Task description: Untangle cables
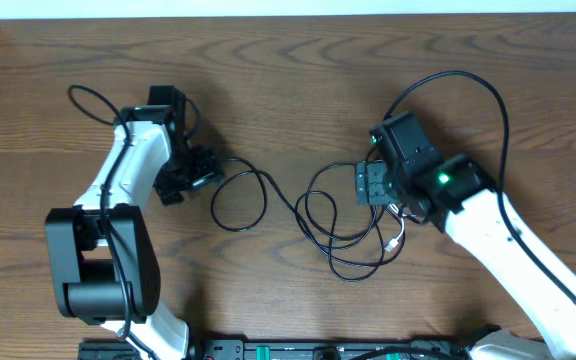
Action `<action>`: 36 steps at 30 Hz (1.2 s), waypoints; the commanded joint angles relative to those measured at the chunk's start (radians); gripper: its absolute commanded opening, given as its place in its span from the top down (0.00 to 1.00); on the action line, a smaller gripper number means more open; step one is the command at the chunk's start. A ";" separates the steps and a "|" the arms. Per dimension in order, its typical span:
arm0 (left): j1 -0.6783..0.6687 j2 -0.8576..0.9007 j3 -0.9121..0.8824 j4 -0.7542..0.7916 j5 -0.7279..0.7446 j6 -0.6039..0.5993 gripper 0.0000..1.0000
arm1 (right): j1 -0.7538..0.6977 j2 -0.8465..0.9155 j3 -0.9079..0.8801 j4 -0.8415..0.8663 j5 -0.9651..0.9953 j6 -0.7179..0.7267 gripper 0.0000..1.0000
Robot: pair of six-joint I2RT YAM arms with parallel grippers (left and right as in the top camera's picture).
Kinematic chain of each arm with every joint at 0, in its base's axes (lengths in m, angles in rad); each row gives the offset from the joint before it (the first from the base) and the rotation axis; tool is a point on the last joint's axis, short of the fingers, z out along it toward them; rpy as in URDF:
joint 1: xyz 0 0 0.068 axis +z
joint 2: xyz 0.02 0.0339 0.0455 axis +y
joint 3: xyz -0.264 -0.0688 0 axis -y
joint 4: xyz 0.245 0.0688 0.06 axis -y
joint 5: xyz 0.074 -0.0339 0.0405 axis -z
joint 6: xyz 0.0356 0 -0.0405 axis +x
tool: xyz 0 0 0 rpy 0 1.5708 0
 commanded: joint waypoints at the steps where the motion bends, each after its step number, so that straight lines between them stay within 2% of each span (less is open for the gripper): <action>1: -0.050 -0.003 0.002 0.023 0.095 0.098 0.12 | -0.051 0.067 0.015 0.003 0.059 0.014 0.11; 5: -0.110 -0.003 0.002 0.042 0.105 0.102 0.06 | -0.094 0.145 0.015 0.018 0.008 -0.077 0.05; 8: -0.145 -0.003 0.002 0.049 0.105 0.102 0.06 | -0.104 0.198 0.015 0.029 -0.051 -0.131 0.06; 11: -0.172 -0.003 0.002 0.051 0.105 0.102 0.05 | -0.104 0.247 0.015 0.037 -0.053 -0.141 0.11; 15: -0.189 -0.003 0.002 0.051 0.105 0.102 0.05 | -0.104 0.304 0.015 0.051 -0.043 -0.151 0.32; 17: -0.189 -0.003 0.002 0.051 0.105 0.102 0.05 | -0.104 0.323 0.015 0.048 -0.026 -0.151 0.50; 18: -0.189 -0.003 0.002 0.051 0.105 0.101 0.05 | -0.105 0.330 0.015 0.049 -0.026 -0.151 0.53; 26: -0.189 -0.003 0.002 0.051 0.105 0.102 0.05 | -0.122 0.304 0.033 0.059 -0.016 -0.162 0.44; 32: -0.189 -0.003 0.002 0.051 0.105 0.102 0.05 | -0.196 0.304 0.033 0.057 -0.006 -0.130 0.22; 36: -0.189 -0.003 0.002 0.051 0.105 0.102 0.05 | -0.253 0.312 0.032 0.066 -0.113 -0.128 0.20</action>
